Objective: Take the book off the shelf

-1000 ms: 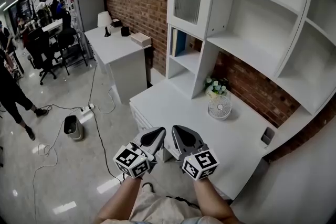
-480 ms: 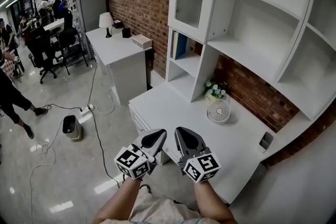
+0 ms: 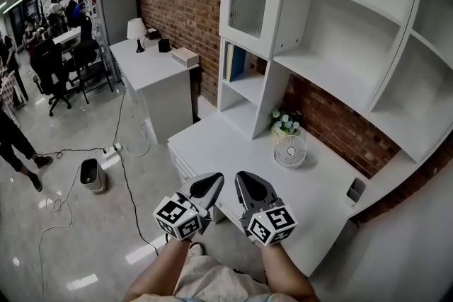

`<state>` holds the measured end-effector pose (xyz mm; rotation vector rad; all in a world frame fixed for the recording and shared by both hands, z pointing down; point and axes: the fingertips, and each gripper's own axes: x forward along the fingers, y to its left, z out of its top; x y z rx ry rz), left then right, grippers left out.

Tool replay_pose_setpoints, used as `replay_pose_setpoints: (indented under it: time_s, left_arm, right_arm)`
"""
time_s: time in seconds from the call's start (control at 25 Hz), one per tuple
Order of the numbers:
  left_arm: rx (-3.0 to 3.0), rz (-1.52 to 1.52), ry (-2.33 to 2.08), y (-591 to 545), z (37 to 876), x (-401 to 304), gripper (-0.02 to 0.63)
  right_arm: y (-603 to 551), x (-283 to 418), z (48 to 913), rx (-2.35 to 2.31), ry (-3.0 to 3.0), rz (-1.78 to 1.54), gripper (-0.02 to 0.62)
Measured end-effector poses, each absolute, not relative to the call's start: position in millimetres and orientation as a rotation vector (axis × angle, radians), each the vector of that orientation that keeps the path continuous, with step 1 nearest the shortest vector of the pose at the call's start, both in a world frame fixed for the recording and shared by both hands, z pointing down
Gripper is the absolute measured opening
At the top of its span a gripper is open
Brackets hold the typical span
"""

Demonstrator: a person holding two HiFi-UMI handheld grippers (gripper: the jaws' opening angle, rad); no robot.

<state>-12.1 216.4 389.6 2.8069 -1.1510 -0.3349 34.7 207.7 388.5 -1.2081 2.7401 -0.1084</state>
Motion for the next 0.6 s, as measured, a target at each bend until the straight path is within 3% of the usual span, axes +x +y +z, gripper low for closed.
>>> replay_pose_setpoints:
  time_s: [0.6]
  left_arm:
    - [2.816,-0.335,-1.097,106.1,393.6,-26.4,0.009]
  right_arm:
    - [99.9,22.2,394.8,-1.249,2.727,-0.137,0.018]
